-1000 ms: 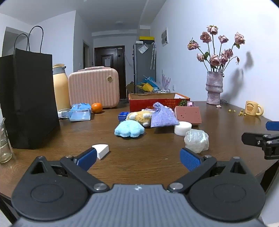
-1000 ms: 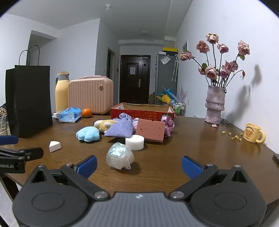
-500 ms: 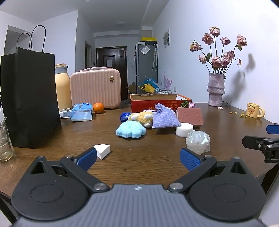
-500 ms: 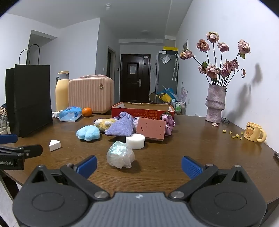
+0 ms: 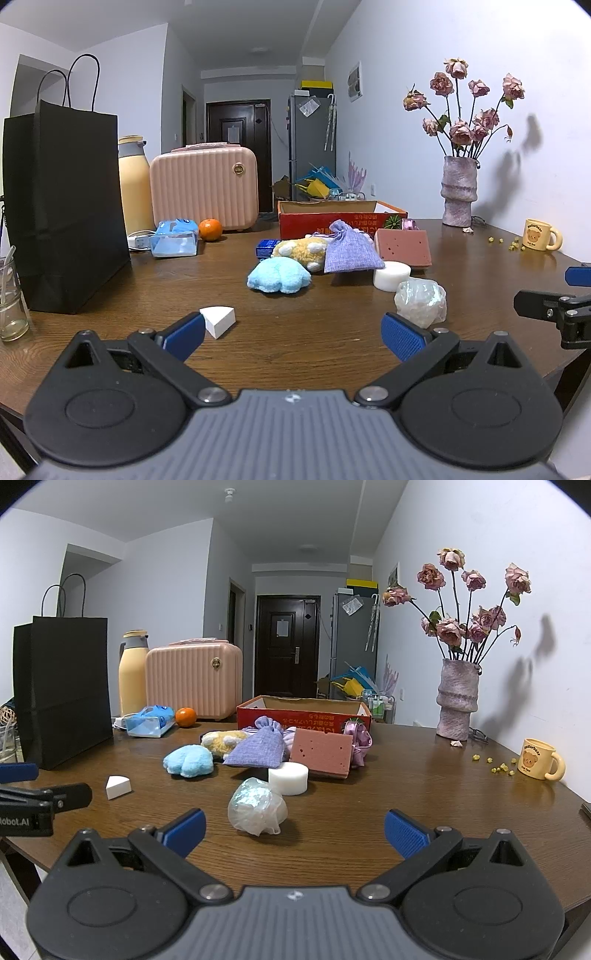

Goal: Organize soft objects

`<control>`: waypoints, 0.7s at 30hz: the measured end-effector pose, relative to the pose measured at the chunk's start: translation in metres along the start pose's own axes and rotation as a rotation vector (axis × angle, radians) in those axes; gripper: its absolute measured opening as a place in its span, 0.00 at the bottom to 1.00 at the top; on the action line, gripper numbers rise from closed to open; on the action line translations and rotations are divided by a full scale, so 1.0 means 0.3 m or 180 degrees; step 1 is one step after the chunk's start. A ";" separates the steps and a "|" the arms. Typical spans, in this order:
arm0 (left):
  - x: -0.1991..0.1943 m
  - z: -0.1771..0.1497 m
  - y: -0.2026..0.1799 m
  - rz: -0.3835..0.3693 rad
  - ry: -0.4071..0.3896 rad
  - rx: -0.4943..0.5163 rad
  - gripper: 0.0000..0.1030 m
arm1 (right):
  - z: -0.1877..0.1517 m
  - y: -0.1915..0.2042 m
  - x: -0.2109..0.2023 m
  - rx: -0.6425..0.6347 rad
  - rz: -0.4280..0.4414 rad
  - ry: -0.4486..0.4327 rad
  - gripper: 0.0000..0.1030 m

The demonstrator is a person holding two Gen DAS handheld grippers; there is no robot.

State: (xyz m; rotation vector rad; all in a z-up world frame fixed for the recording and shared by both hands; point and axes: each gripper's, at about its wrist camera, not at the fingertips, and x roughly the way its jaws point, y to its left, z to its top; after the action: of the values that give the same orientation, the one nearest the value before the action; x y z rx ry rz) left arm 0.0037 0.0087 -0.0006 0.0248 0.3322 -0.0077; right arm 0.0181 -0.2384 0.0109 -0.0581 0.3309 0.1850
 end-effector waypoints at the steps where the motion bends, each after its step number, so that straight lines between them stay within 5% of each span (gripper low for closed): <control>1: -0.001 0.000 -0.001 0.0003 0.0000 0.0001 1.00 | 0.000 0.000 0.000 0.0000 0.0000 0.0000 1.00; 21: -0.023 0.007 -0.005 0.0015 -0.0053 -0.0006 1.00 | -0.009 0.015 0.003 -0.0015 0.0015 0.0011 1.00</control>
State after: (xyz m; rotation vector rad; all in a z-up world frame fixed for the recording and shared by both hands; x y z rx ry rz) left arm -0.0022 0.0072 0.0035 0.0238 0.3155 -0.0028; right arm 0.0171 -0.2340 0.0079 -0.0623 0.3342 0.1904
